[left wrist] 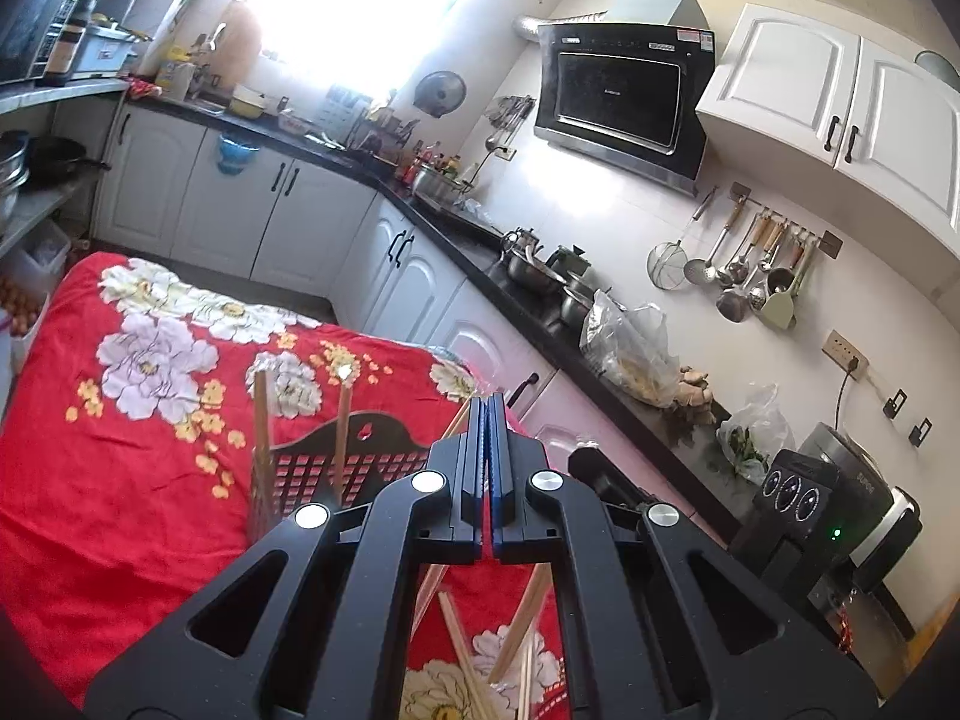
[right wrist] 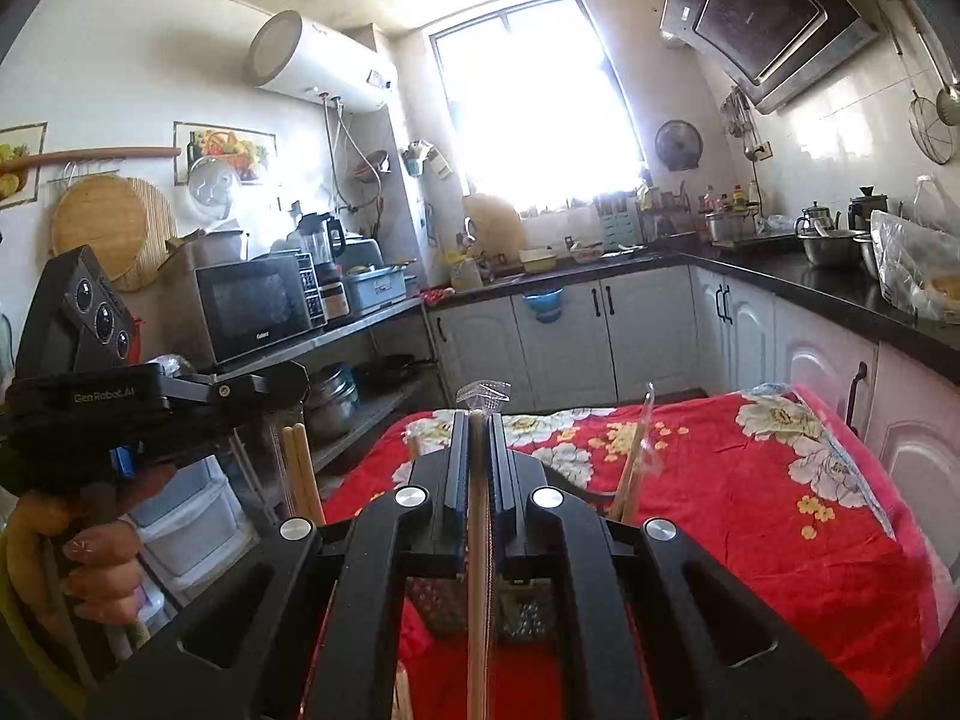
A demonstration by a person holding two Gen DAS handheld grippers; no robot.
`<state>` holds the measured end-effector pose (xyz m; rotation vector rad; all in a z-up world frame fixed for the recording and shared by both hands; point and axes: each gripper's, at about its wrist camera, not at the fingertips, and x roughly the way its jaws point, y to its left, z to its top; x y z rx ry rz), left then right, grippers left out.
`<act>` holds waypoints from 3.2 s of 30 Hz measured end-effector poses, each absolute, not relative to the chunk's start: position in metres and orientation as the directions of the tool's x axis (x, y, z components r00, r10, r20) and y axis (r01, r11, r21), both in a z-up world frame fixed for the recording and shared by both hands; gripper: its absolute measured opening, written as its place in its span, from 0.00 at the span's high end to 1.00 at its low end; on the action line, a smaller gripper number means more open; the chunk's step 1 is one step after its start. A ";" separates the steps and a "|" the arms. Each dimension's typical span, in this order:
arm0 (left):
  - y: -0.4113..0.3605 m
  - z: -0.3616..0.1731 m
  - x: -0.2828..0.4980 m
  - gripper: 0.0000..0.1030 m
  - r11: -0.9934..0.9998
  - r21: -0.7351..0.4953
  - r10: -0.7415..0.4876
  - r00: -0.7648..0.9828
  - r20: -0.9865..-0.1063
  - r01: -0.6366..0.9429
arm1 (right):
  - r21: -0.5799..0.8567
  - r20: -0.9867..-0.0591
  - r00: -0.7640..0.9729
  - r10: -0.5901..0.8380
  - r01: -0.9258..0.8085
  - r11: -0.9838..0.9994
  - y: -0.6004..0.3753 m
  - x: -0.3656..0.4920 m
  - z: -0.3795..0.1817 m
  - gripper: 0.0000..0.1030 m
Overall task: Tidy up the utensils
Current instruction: 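Lift both held chopsticks and carry them above the black caddy, then lower the chopsticks into the caddy and open both tools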
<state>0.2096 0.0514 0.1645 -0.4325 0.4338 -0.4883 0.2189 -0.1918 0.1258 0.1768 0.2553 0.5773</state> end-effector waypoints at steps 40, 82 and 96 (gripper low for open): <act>0.073 0.195 0.284 1.00 0.824 -0.473 -0.444 0.875 -0.194 0.314 | 0.241 0.003 0.901 0.433 -0.421 0.874 -0.166 0.300 0.167 0.94; 0.077 0.106 0.292 1.00 0.839 -0.474 -0.423 0.869 -0.256 0.268 | 0.115 -0.072 0.929 0.364 -0.355 0.928 -0.129 0.315 0.068 0.94; 0.084 0.099 0.281 1.00 0.833 -0.490 -0.425 0.865 -0.268 0.257 | 0.147 -0.174 0.903 0.393 -0.371 0.917 -0.144 0.299 0.059 0.91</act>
